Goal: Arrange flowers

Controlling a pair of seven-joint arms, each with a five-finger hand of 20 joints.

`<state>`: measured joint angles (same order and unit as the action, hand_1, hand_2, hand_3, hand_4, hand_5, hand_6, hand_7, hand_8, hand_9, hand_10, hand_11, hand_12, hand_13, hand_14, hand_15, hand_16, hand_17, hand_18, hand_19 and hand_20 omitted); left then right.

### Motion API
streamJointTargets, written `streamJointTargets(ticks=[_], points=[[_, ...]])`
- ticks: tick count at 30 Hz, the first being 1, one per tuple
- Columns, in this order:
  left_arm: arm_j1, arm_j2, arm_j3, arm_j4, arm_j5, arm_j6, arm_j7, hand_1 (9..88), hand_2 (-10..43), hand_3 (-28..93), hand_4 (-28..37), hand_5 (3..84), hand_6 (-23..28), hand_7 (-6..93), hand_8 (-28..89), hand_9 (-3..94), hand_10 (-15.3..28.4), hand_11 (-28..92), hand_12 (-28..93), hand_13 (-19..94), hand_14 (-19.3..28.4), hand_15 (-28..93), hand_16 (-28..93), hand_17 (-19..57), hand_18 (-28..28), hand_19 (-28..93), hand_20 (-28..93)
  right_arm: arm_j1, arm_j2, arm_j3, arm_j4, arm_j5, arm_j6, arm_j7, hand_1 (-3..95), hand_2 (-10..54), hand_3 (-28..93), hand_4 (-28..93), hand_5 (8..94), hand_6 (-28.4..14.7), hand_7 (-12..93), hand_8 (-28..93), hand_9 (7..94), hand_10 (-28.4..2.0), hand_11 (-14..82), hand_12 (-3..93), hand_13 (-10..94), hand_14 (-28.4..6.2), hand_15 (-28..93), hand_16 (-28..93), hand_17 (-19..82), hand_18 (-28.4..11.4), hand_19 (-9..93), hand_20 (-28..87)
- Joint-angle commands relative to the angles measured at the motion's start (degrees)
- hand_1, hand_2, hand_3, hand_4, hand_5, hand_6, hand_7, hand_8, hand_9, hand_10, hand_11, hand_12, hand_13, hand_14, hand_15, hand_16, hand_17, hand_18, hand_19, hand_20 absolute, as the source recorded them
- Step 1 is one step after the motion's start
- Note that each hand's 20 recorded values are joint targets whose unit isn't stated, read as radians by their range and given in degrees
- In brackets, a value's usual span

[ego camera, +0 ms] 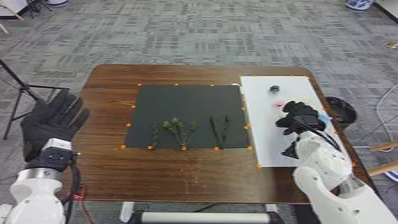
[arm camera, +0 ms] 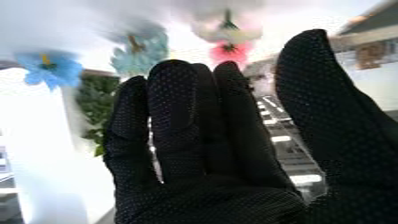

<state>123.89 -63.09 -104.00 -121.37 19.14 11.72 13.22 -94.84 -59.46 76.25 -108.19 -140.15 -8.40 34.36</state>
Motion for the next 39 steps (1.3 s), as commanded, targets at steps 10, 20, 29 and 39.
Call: streamJointTargets(ticks=[10,20,29,39], points=[[0.9,-0.51,-0.38,0.0,-0.03,-0.28,-0.12,26.6,15.1,74,-28.3,42.8,9.2,9.8,-8,30.7,15.0,19,7,25,13.2,20,-6,-7.8,14.3,39,6,1.2,-0.2,-2.1,3.1,-2.3,-0.4,-0.9,49.4,-9.5,74,-28,63.7,-0.7,15,-12,61.6,-9.3,12.9,15.2,61,-10.5,70,29,31,-22.3,78,42],[0.3,-0.36,0.07,0.22,-0.29,-0.87,-0.01,26.4,15.0,74,-28.3,42.7,9.4,9.7,-8,30.5,15.3,19,7,25,14.1,21,-5,-8.0,14.4,39,7,1.7,-0.6,-3.3,4.8,-2.7,5.0,0.8,60.2,-9.5,63,-28,74.7,0.1,22,-1,74.5,-8.7,10.6,25.4,64,-8.5,65,41,33,-22.0,79,42],[0.7,-0.47,-0.42,0.08,-0.47,-1.04,0.26,26.4,14.9,74,-28.3,42.5,9.4,9.5,-8,30.6,15.3,19,7,25,13.9,20,-5,-8.0,14.5,39,7,2.4,0.0,-4.1,3.0,-3.1,9.7,-0.1,61.7,-9.5,64,-28,77.2,0.9,31,3,80.9,-8.6,5.7,33.4,66,-7.9,64,42,34,-21.8,80,42],[2.2,-0.78,-2.88,0.15,-0.49,-1.62,-0.19,24.4,16.2,73,-28.3,42.9,9.4,9.0,-8,32.0,15.7,18,7,25,13.8,20,-5,-7.9,14.5,38,7,9.7,-1.0,-8.8,1.9,-0.1,14.7,-2.2,61.1,-9.5,66,-28,77.5,0.8,32,3,81.3,-8.6,5.5,33.8,66,-7.7,63,43,35,-21.8,80,42]])
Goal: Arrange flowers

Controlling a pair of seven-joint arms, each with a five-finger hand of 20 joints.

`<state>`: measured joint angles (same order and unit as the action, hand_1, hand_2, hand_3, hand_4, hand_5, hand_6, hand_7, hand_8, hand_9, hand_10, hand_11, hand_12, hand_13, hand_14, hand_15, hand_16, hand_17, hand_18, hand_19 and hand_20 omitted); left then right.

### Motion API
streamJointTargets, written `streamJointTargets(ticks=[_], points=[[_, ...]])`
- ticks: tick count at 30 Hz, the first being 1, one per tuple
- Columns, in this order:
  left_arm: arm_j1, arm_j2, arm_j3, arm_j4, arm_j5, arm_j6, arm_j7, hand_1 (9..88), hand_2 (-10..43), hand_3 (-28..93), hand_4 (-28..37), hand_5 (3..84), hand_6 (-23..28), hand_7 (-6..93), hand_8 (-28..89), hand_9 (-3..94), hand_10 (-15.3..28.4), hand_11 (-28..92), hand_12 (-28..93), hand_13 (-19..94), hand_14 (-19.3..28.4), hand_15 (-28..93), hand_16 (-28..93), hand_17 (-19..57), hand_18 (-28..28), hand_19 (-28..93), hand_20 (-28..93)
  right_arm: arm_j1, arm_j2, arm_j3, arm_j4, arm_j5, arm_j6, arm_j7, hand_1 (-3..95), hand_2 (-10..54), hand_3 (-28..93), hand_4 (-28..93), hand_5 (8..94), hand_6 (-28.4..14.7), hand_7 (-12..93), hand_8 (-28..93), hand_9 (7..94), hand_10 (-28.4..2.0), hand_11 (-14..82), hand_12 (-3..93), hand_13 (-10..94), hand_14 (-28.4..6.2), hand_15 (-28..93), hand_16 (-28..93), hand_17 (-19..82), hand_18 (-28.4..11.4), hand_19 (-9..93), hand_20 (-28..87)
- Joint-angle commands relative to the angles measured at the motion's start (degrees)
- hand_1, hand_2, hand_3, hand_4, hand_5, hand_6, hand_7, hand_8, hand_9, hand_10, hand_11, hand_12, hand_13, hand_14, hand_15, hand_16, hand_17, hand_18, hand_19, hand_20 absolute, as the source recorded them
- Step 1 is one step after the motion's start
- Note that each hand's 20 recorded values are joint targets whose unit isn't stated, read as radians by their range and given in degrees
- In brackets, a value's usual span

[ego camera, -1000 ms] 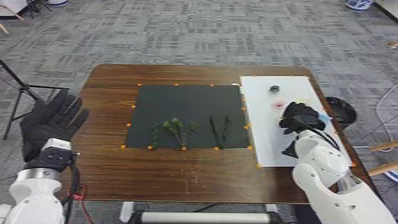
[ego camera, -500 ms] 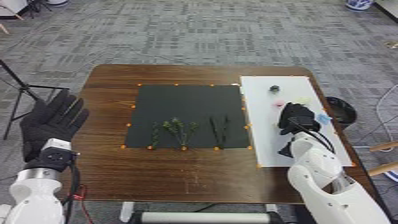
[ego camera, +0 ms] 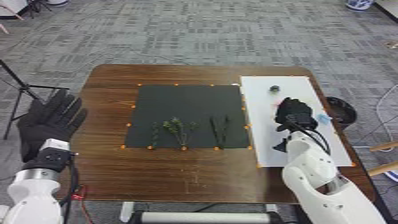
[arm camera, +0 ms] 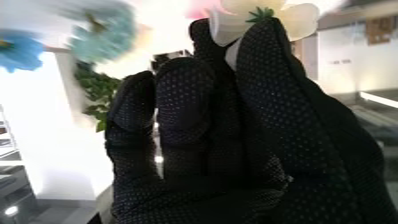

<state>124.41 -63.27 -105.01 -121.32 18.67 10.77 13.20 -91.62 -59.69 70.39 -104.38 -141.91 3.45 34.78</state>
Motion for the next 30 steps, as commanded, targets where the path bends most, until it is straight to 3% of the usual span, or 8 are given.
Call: streamJointTargets(ticks=[1,6,13,16,19,22,27,30], points=[[1.6,-0.62,-1.94,0.19,-0.05,-0.57,-0.11,24.4,16.2,73,-28.3,43.1,9.4,8.9,-8,32.3,15.6,18,7,25,13.7,20,-5,-7.9,14.5,38,7,7.7,-0.9,-3.8,-2.0,2.5,2.8,-3.3,61.1,-9.5,66,-28,77.5,0.8,32,3,81.4,-8.6,5.5,33.8,66,-7.6,63,43,35,-21.8,80,42],[1.7,-0.79,-2.54,0.36,0.07,-0.77,-0.25,24.5,16.1,73,-28.3,43.3,9.4,8.6,-8,32.7,15.6,18,7,25,13.7,20,-5,-7.9,14.5,38,7,14.8,-2.6,-10.1,-1.2,5.4,2.1,-6.9,60.9,-9.5,66,-28,77.4,0.7,32,4,81.3,-8.5,5.6,34.1,66,-7.7,63,44,35,-21.7,80,42],[2.1,-1.54,-3.92,0.92,-0.2,-0.36,0.57,24.6,16.6,72,-28.3,43.6,9.3,8.5,-8,33.0,15.6,18,7,25,13.6,20,-5,-7.9,14.5,38,7,24.1,-8.0,-20.4,3.4,9.2,-0.3,-13.6,60.5,-9.5,67,-28,77.3,0.7,32,4,81.0,-8.5,5.4,34.0,65,-7.7,63,44,34,-21.5,80,42],[1.8,-1.87,-4.31,1.44,-0.97,0.77,1.36,23.2,17.8,71,-28.3,43.7,9.3,8.5,-8,33.1,15.6,18,7,25,13.6,20,-5,-7.9,14.5,38,7,26.6,-10.4,-23.9,5.6,8.0,-1.3,-16.8,60.4,-9.5,67,-28,77.3,0.7,32,4,81.0,-8.6,5.3,34.0,65,-7.5,63,44,34,-21.3,80,42],[2.3,-1.96,-4.78,1.55,-1.07,1.36,2.07,22.3,18.6,71,-28.3,43.7,9.3,8.5,-8,33.1,15.6,18,7,25,13.6,20,-5,-7.9,14.5,38,7,27.7,-12.7,-26.2,7.3,6.3,-3.1,-19.8,60.3,-9.5,67,-28,77.3,0.7,32,3,81.0,-8.6,5.3,34.0,65,-7.4,63,45,34,-21.2,79,42],[3.1,-2.19,-5.04,1.62,-2.1,2.63,3.37,21.9,20.3,67,-28.3,43.8,9.3,8.5,-8,33.2,15.6,18,7,25,13.6,20,-5,-7.9,14.5,38,7,28.1,-14.9,-27.9,9.8,0.7,-3.7,-24.6,60.2,-9.5,67,-28,77.1,0.8,32,3,80.9,-8.5,5.3,34.0,65,-7.4,63,45,34,-21.1,79,42],[3.6,-2.28,-5.24,1.37,-2.15,3.72,3.96,27.5,22.4,54,-28.3,44.0,9.3,8.5,-8,33.5,15.6,18,7,25,13.9,20,-5,-7.9,14.4,38,7,27.6,-17.8,-30.0,11.4,-0.3,-6.4,-26.7,59.8,-9.5,67,-28,76.5,0.9,33,3,80.7,-8.0,5.4,34.1,65,-7.4,62,45,34,-20.9,79,42],[3.6,-2.3,-4.95,1.22,-2.33,3.59,3.93,29.9,23.0,49,-28.3,44.3,9.4,8.6,-8,33.8,15.7,19,7,25,13.9,20,-6,-7.9,14.4,38,7,26.7,-21.3,-29.5,14.8,-5.4,-8.5,-31.3,59.8,-9.5,67,-28,75.8,0.9,33,3,80.5,-7.9,5.4,34.2,65,-7.4,63,45,34,-20.7,79,42]])
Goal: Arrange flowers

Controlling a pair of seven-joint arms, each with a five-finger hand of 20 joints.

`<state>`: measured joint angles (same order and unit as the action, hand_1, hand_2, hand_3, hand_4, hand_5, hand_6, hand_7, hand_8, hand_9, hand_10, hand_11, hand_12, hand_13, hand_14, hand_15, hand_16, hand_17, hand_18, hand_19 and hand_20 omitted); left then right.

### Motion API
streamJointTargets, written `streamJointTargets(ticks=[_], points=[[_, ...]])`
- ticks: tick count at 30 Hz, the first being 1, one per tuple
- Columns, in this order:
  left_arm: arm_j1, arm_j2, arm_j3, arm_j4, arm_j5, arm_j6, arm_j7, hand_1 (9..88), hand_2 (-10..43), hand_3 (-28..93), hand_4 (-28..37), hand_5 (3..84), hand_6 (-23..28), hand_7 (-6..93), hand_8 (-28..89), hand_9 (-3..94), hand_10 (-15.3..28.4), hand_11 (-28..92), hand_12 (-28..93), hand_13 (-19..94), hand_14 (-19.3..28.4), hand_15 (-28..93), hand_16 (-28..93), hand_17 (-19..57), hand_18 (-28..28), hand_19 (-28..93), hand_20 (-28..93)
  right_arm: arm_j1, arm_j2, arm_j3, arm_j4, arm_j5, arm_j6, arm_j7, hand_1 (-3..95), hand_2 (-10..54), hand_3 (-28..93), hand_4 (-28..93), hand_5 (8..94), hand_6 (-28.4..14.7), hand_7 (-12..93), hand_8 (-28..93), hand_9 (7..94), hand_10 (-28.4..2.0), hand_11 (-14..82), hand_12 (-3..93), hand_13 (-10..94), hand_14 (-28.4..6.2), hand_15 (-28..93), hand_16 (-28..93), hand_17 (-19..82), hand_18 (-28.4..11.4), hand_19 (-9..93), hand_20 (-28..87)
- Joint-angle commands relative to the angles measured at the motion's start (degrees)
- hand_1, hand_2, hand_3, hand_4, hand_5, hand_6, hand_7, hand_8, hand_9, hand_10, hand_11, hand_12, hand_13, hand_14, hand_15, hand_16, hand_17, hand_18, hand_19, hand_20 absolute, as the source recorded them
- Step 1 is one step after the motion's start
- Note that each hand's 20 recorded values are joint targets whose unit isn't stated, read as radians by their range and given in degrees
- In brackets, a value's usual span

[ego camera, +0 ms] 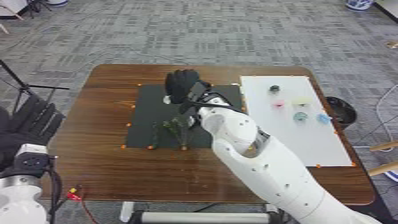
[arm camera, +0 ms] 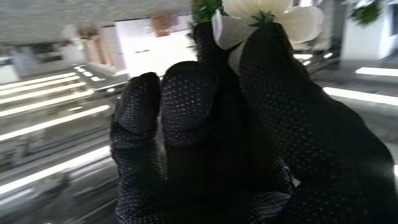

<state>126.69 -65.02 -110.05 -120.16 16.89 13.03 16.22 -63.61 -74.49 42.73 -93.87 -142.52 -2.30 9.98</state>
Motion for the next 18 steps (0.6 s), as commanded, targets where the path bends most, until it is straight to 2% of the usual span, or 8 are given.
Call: streamJointTargets(ticks=[1,4,8,11,18], points=[[1.0,-0.32,0.49,0.11,-0.53,1.39,1.08,29.6,23.0,49,-28.3,44.3,9.4,8.7,-8,33.8,15.8,19,6,25,13.9,20,-6,-8.0,14.4,38,7,-1.5,-7.3,-2.2,4.9,-5.3,-2.8,-6.3,59.9,-9.5,67,-28,75.6,0.9,34,3,80.5,-7.9,5.4,34.3,65,-7.4,63,45,33,-20.7,78,42],[-0.1,0.5,1.46,0.38,-0.23,0.95,0.83,28.9,23.0,50,-28.3,44.4,9.4,8.7,-8,33.8,15.7,19,6,25,14.0,21,-6,-8.1,14.5,39,7,-1.7,-9.4,-2.7,6.3,-6.9,-3.4,-6.3,59.9,-9.5,67,-28,75.6,1.0,34,2,80.3,-7.9,5.4,34.3,65,-7.3,62,45,33,-20.6,78,42],[-0.9,1.09,2.08,0.62,0.8,0.57,0.18,26.7,22.6,54,-28.3,44.4,9.4,8.9,-8,34.0,15.7,19,6,25,14.0,21,-6,-8.1,14.6,39,7,-1.2,-11.5,-3.1,7.1,-8.2,-2.5,-5.9,60.1,-9.5,66,-28,75.6,0.8,34,2,80.3,-7.9,5.4,34.5,65,-7.3,62,45,33,-20.7,78,42],[-1.2,1.39,2.47,0.73,0.36,0.57,0.4,26.5,22.1,55,-28.3,44.4,9.4,9.0,-8,34.0,15.7,20,6,25,14.0,21,-6,-8.2,14.6,39,7,-1.3,-12.1,-3.9,6.8,-7.6,-2.2,-5.1,60.2,-9.5,66,-28,75.4,0.6,34,2,80.5,-8.1,5.4,34.7,65,-7.3,62,45,33,-20.7,78,42],[-1.5,1.51,2.74,0.63,0.94,0.33,-0.07,24.5,21.5,59,-28.3,44.5,9.3,9.3,-9,34.2,15.6,20,6,26,14.0,22,-7,-8.1,14.7,40,6,-3.6,-13.4,-2.7,6.2,-10.1,-5.6,-8.3,60.9,-9.5,64,-28,75.4,-0.1,34,4,81.4,-8.7,5.4,35.6,65,-7.7,62,45,33,-21.0,78,42]])
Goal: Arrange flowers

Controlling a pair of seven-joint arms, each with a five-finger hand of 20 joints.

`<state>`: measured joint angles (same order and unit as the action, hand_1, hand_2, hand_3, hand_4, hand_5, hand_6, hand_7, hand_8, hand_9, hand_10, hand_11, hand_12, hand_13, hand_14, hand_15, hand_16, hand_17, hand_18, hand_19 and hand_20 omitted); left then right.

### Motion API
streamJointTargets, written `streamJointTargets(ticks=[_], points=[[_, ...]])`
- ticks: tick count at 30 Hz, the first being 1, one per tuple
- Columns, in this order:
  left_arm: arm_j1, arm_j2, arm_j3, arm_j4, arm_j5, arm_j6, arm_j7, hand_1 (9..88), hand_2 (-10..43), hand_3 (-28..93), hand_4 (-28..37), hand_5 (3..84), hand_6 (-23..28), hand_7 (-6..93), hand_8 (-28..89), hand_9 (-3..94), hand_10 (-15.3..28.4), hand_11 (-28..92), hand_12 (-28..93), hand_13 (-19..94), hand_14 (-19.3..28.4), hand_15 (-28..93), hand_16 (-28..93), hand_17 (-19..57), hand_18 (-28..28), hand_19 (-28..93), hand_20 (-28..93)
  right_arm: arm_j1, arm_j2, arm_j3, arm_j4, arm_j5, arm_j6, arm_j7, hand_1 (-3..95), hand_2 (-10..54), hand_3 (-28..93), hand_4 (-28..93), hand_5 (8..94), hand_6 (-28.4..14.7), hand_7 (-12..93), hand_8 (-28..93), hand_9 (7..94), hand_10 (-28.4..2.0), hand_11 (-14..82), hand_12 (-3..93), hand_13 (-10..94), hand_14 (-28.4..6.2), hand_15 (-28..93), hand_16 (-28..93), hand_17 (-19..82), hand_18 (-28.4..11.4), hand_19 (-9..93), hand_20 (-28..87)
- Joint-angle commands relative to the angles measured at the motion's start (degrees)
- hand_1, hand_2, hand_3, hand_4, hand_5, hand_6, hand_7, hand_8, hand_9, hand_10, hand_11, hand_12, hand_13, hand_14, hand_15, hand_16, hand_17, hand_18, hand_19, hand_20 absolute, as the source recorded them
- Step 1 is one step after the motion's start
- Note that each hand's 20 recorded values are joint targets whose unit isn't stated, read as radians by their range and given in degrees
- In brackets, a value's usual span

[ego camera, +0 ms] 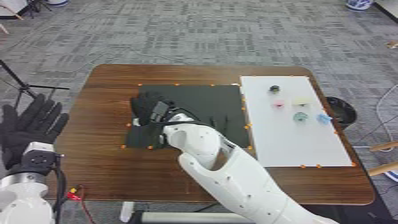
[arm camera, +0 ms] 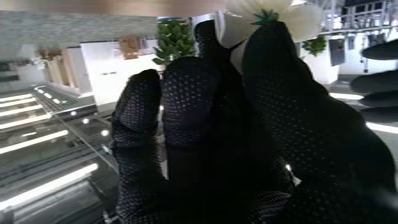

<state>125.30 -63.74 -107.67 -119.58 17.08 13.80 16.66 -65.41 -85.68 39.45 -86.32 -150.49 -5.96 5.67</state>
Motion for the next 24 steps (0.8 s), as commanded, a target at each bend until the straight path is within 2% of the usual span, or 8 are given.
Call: streamJointTargets(ticks=[1,7,11,14,16,19,22,24], points=[[0.0,0.19,0.23,-0.05,0.74,-0.46,-0.59,24.0,21.3,60,-28.3,44.5,9.3,9.3,-9,34.2,15.7,20,6,26,14.0,22,-7,-8.1,14.6,40,6,-2.0,-2.4,0.8,-1.1,-3.0,-2.2,-4.6,60.9,-9.5,64,-28,75.5,-0.2,33,4,81.4,-8.7,5.3,35.7,65,-7.7,62,45,33,-21.0,78,42],[-1.1,0.97,0.68,0.3,0.83,-0.66,-0.91,23.1,20.7,63,-28.3,44.4,9.1,9.5,-9,34.5,15.5,20,6,26,13.8,22,-7,-8.1,14.8,41,6,-2.7,-3.3,0.9,0.9,-4.1,-0.5,-4.1,60.9,-9.5,64,-28,77.1,-0.1,32,5,82.6,-8.8,5.1,36.3,66,-7.8,61,44,33,-21.2,78,42],[-1.5,1.33,1.0,0.38,0.6,-0.51,-0.66,23.1,20.6,63,-28.3,44.4,9.0,9.6,-9,34.5,15.4,20,5,26,13.8,22,-7,-8.1,14.9,41,6,-3.7,-4.3,1.4,1.8,-7.1,-0.7,-4.3,60.7,-9.5,64,-28,78.1,0.0,31,6,83.0,-8.7,5.0,36.7,67,-7.7,61,45,34,-21.3,78,42],[-2.4,1.51,1.3,0.77,0.9,-1.36,-0.81,23.2,20.6,63,-28.3,44.3,8.9,9.6,-9,34.6,15.3,20,5,26,13.8,22,-7,-8.0,14.9,41,6,-3.4,-3.9,1.6,2.1,-9.4,-1.1,-4.9,60.0,-9.5,65,-28,78.6,0.0,30,6,83.1,-8.6,4.9,36.8,67,-7.5,61,45,34,-21.4,78,42],[-2.6,1.47,1.34,0.82,0.93,-1.49,-0.75,23.1,20.5,63,-28.3,44.3,8.9,9.6,-9,34.6,15.3,21,5,26,13.8,22,-7,-8.1,15.0,41,5,-3.4,-3.6,1.7,2.6,-12.3,0.4,-5.7,59.3,-9.5,66,-28,78.3,0.3,30,6,82.4,-8.3,4.7,36.7,66,-7.3,60,46,33,-21.4,78,42],[-2.6,1.45,1.52,0.91,0.83,-1.53,-0.84,23.4,20.5,63,-28.3,44.2,8.8,9.7,-9,34.6,15.2,21,5,26,13.8,22,-7,-8.0,15.0,42,5,-3.3,-3.3,1.4,2.4,-12.3,-1.1,-4.4,58.9,-9.5,66,-28,78.2,0.4,30,6,82.2,-8.3,4.7,36.5,66,-7.2,60,46,33,-21.4,78,42],[-2.5,1.4,1.15,0.95,1.83,-2.55,-1.94,22.9,20.2,64,-28.3,44.2,8.7,9.9,-9,34.7,15.0,21,5,27,13.7,23,-8,-7.9,15.0,42,5,-3.5,-3.4,1.3,2.1,-13.0,-3.0,-3.7,58.3,-9.5,67,-28,77.6,0.3,30,6,81.7,-8.0,4.6,36.2,66,-7.2,60,46,33,-21.4,78,42],[-2.5,1.45,1.06,0.89,1.78,-2.68,-1.94,23.1,19.3,65,-28.3,44.2,8.7,9.9,-9,34.6,15.0,21,5,27,13.7,23,-8,-7.9,15.0,42,5,-3.8,-3.6,1.4,1.9,-12.8,-3.4,-3.5,57.3,-9.5,68,-28,75.9,-0.2,28,5,79.0,-8.0,5.9,34.4,64,-7.1,59,47,32,-21.4,77,41]])
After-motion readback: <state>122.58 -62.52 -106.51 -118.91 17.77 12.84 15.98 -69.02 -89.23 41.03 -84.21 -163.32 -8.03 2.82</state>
